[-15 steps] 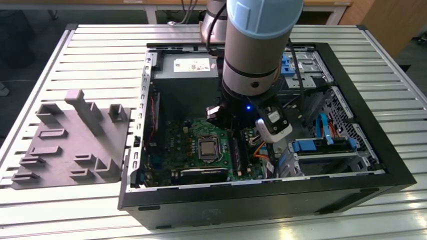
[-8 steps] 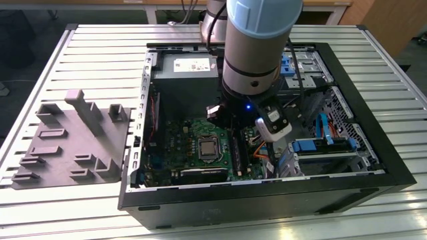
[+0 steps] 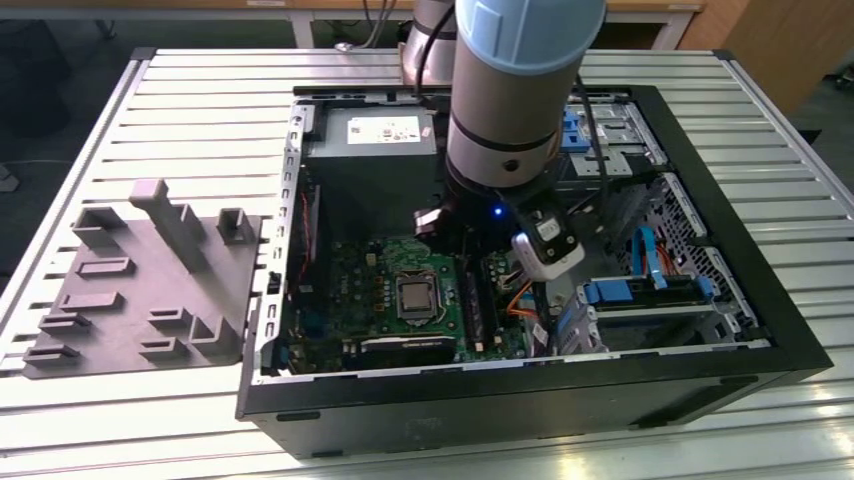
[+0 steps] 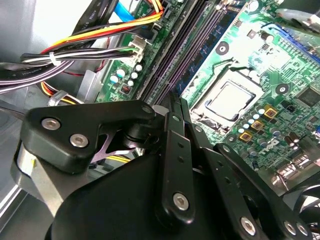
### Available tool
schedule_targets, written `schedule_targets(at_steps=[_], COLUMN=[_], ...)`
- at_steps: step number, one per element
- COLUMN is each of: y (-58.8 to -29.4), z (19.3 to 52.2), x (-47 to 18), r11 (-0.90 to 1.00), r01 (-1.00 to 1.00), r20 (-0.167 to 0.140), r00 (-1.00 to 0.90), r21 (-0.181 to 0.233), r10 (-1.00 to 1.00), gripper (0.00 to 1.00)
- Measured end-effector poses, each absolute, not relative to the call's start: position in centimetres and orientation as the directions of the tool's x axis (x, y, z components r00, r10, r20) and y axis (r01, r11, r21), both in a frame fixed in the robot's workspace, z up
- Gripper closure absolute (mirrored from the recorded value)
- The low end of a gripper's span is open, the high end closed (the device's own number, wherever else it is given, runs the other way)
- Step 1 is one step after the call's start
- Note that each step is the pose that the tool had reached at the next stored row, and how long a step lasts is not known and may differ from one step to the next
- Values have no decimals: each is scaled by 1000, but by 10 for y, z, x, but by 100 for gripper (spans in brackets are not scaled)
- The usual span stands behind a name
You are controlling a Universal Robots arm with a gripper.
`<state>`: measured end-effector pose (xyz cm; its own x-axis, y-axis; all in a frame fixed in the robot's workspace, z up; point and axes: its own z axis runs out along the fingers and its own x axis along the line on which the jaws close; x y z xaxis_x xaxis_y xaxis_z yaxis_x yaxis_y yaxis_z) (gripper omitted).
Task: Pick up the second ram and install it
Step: 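Insert the second ram into the second slot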
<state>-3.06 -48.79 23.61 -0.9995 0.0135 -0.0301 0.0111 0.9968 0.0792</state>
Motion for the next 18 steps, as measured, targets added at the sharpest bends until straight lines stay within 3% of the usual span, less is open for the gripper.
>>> schedule_targets(at_steps=[18], y=[-485], z=[232], x=[-30], r11=[997], r01=[11], r20=[-30], r00=[-999], r21=[79], r10=[14], gripper=[89])
